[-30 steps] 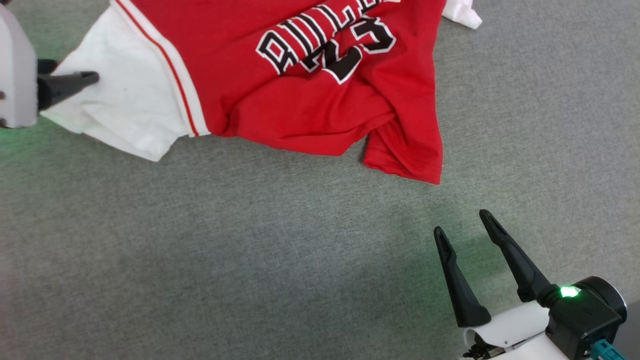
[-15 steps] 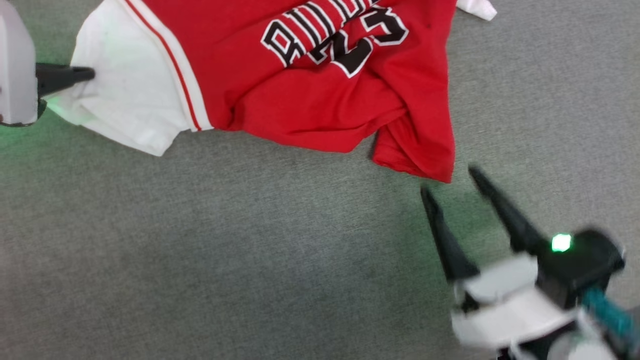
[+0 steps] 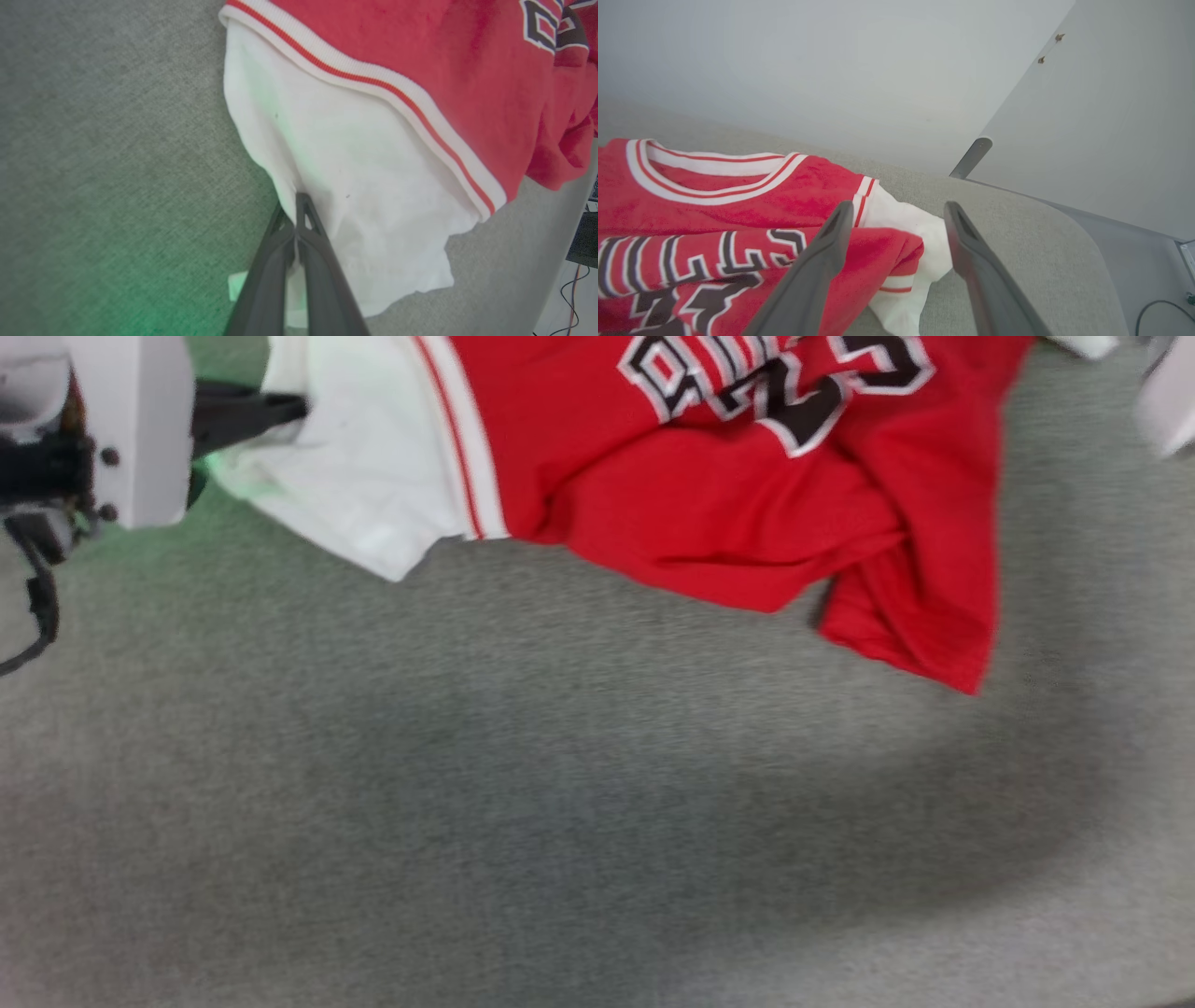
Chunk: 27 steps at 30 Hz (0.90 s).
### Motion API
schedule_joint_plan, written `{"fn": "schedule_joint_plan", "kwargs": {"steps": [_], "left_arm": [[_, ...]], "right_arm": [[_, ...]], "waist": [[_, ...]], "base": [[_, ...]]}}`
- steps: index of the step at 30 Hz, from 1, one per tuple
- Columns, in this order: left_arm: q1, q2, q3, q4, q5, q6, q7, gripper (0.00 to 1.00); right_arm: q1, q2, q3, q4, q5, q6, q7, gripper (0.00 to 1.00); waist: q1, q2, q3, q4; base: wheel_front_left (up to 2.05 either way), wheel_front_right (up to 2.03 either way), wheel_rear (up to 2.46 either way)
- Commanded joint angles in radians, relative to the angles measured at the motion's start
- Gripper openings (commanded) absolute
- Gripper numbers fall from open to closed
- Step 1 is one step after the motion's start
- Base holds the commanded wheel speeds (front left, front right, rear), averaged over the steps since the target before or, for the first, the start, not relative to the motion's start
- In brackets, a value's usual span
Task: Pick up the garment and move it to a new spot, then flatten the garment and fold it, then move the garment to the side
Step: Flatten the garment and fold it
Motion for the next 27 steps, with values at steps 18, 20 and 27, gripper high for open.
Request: {"fn": "schedule_joint_plan", "kwargs": {"steps": [18, 20, 27], "left_arm": [[-0.076, -0.014, -0.141, -0.094, -0.031, 0.006, -0.042, 0.00], [-0.081, -0.006, -0.152, -0.096, -0.032, 0.007, -0.042, 0.00], [-0.104, 0.011, -0.166, -0.101, -0.047, 0.011, -0.045, 0.00]], "right_arm": [[-0.429, -0.085, -0.081, 0.505, -0.045, -0.001, 0.271, 1.00], [-0.432, -0.076, -0.070, 0.538, -0.037, -0.001, 0.299, 1.00], [-0.422, -0.055, -0.066, 0.573, -0.015, 0.000, 0.383, 1.00]], "waist": [[0.0000, -0.0001, 0.180, 0.196], [0.0000, -0.0001, 0.187, 0.190], [0.0000, -0.0001, 0.197, 0.169]], "base": [[0.00, 0.00, 0.00], [0.00, 0.00, 0.00], [0.00, 0.00, 0.00]]}}
